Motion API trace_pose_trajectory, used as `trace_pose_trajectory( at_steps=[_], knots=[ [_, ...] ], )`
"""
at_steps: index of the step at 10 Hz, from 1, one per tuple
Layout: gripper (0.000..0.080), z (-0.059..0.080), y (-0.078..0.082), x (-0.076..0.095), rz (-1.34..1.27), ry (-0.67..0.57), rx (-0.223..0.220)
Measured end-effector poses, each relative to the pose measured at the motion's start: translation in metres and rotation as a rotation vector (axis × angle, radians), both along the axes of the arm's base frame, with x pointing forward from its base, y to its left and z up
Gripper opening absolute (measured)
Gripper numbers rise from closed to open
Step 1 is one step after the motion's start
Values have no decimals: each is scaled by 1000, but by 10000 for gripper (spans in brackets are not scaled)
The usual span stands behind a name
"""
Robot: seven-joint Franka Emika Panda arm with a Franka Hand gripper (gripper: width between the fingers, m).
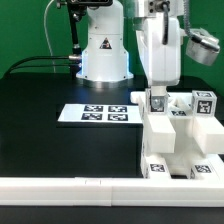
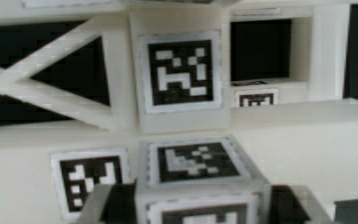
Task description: Assemble chair
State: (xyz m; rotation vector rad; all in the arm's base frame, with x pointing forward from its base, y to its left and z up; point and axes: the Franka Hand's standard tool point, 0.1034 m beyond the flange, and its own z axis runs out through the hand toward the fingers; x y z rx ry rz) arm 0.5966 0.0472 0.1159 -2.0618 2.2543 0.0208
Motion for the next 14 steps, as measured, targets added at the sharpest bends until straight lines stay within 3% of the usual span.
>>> trace_pose_trajectory(
  at_steps=[3,5,6,7,11,13,14],
  knots=[
    [282,-1,0,-1,-29,5,0],
    [539,-1,5,-1,185,-11,-12],
    [539,-1,8,-2,368,-23,-18],
    [627,-3,9,-3,530,-29,-24],
    [649,-5,6,-4,831,-48,-41],
    [649,-4,-8,-1,1165,-50,-53],
    [649,-4,-7,-2,1132,-48,-50]
  ],
)
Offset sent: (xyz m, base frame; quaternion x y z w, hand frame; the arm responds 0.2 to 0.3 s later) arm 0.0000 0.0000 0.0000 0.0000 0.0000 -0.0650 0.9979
